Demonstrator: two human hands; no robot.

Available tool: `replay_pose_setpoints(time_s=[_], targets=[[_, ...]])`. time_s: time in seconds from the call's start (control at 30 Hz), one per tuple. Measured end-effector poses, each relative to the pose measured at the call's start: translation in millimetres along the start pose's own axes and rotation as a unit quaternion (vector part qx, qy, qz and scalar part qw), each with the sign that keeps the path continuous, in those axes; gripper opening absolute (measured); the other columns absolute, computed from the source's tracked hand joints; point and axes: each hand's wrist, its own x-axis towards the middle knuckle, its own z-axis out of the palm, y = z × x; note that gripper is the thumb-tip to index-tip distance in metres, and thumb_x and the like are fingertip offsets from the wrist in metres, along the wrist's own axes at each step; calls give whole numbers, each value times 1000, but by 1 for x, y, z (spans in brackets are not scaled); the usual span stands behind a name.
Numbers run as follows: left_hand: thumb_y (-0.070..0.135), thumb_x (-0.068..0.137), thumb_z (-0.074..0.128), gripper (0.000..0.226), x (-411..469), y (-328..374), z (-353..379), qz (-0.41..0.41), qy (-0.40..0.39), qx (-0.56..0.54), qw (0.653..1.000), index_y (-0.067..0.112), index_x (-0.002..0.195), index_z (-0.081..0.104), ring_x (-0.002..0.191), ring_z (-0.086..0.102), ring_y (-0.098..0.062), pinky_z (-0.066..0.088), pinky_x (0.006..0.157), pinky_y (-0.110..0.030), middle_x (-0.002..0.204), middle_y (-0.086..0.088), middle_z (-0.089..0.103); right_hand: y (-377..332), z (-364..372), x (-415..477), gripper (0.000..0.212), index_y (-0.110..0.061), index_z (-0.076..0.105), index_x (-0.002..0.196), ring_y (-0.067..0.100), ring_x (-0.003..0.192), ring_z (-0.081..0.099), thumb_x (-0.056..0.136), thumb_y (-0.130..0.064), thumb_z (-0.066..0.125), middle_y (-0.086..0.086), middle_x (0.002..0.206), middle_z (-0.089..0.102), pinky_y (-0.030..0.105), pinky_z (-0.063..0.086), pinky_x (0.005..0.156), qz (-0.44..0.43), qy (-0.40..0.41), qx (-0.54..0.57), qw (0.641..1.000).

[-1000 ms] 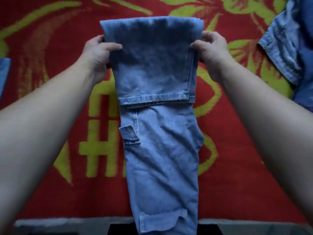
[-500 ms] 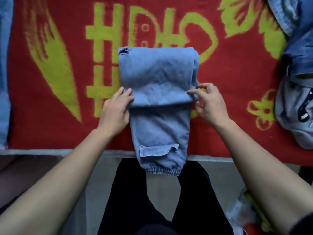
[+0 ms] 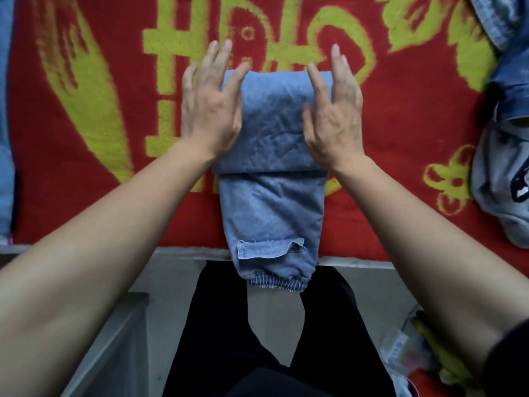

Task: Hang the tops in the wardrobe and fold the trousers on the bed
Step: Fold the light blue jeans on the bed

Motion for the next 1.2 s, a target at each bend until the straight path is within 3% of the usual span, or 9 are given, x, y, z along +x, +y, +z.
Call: replay_pose_setpoints(time_s=[0.13, 0.2, 0.4, 0.6, 0.7, 0.83, 0.97, 1.1, 1.2], targets=[[54, 101, 21, 62, -16, -5, 39, -50, -177, 50, 982, 30, 157, 10, 152, -2, -28, 6, 117, -63, 166, -8, 1, 0, 40, -2, 69, -18, 13, 159, 40, 152, 4, 101, -51, 29, 25, 163, 5, 54, 7, 122, -6, -130, -100, 986], [64, 98, 20, 71, -30, -7, 60, -63, -198, 56, 977, 30, 157, -2, 151, -8, -31, 4, 116, -64, 165, -10, -8, 12, 59, -15, 73, -18, 5, 159, 40, 152, 0, 101, -57, 24, 24, 163, 1, 55, 3, 122, -22, -177, -122, 976], [75, 92, 18, 83, -22, -17, 93, -25, -190, 72, 979, 27, 157, -3, 150, -2, -39, 12, 114, -67, 163, -20, -2, 25, 98, -15, 78, -13, 7, 159, 46, 150, 5, 100, -61, 24, 29, 161, 7, 60, 3, 120, -13, -202, -130, 971], [77, 89, 16, 87, -12, -17, 85, -41, -284, 58, 956, 28, 155, -13, 149, -15, -38, 9, 113, -68, 162, -18, -17, 19, 92, 0, 83, -15, -12, 157, 42, 149, -16, 97, -64, 18, 24, 162, -17, 59, -8, 119, 6, -315, -129, 940], [76, 90, 21, 87, -6, -20, 77, -43, -292, 40, 955, 29, 155, -13, 148, -19, -36, 8, 115, -66, 161, -16, -21, 14, 84, 5, 82, -16, -12, 157, 40, 150, -16, 98, -63, 21, 23, 162, -18, 58, -8, 120, 11, -304, -139, 942], [66, 95, 28, 79, -27, -12, 63, -43, -216, 32, 975, 25, 157, 1, 151, -7, -35, 9, 118, -59, 163, -20, -6, 2, 70, -16, 78, -17, 3, 159, 40, 152, -6, 98, -55, 34, 22, 164, -7, 55, 0, 120, 33, -254, -110, 960], [56, 96, 42, 74, -109, 23, 42, -160, -146, -49, 975, 14, 154, 25, 147, 17, -37, 19, 115, -50, 159, -22, 17, -8, 47, -102, 76, -14, 22, 157, 38, 152, 6, 96, -53, 47, 26, 163, 3, 51, 16, 121, 72, -207, -26, 975], [50, 87, 63, 63, -206, 54, 34, -367, -170, -149, 902, 7, 129, 44, 122, 45, -39, 35, 100, -47, 131, -18, 46, -18, 29, -207, 77, -12, 28, 155, 39, 149, 20, 94, -51, 56, 27, 161, 12, 48, 27, 117, 112, -195, 26, 974], [53, 79, 74, 66, -254, 69, 43, -488, -280, -308, 767, 12, 115, 36, 118, 53, -33, 41, 98, -40, 121, -10, 53, -27, 27, -262, 93, -14, 17, 157, 30, 144, 29, 88, -57, 61, 12, 160, 16, 47, 34, 113, 190, -285, 126, 931]])
